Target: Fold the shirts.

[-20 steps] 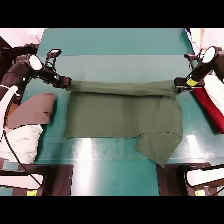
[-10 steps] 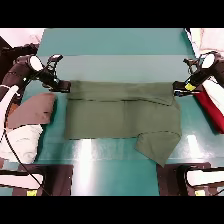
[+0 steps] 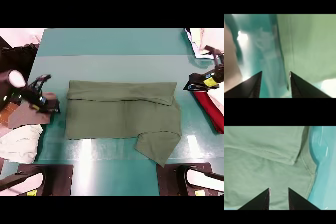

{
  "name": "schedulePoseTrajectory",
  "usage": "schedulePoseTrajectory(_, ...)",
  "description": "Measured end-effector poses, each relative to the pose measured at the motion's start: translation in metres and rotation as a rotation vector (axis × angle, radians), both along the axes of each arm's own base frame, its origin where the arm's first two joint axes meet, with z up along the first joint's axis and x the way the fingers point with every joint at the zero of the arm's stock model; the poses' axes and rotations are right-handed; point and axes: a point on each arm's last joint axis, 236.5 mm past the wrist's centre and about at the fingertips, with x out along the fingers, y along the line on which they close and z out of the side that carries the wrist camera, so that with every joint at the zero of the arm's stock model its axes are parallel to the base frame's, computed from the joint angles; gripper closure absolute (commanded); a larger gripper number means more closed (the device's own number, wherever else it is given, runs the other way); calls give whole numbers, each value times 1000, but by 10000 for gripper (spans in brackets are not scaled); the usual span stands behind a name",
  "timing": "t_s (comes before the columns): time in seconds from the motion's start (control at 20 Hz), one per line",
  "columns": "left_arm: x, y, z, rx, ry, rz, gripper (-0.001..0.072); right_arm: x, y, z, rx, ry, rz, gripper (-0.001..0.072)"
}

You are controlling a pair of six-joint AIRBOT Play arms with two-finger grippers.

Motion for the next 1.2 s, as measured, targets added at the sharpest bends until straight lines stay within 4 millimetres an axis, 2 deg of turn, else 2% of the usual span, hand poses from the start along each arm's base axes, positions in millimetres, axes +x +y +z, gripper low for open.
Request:
schedulePoseTrajectory(0.2, -52, -20, -21, -186, 53, 96, 280, -2, 3, 22, 6, -70, 6, 444)
schedulePoseTrajectory(0.4, -84, -34, -43, -270, 112, 141, 281, -4, 5, 29, 6, -90, 12, 443)
schedulePoseTrajectory(0.6, -94, -38, -50, -294, 127, 158, 282, -7, 6, 30, 10, -84, 17, 444)
schedulePoseTrajectory(1.0, -89, -55, -58, -275, 95, 122, 284, -13, 8, 29, 15, -60, 26, 444)
schedulePoseTrajectory(1.05, -89, -57, -58, -274, 93, 121, 450, -14, 8, 29, 16, -56, 25, 444)
schedulePoseTrajectory(1.1, -88, -58, -59, -267, 89, 118, 648, -15, 7, 28, 16, -51, 25, 444)
schedulePoseTrajectory(1.15, -88, -58, -59, -266, 86, 118, 683, -17, 7, 28, 17, -43, 26, 444)
schedulePoseTrajectory(1.2, -89, -59, -59, -265, 90, 111, 683, -20, 6, 26, 16, -35, 26, 444)
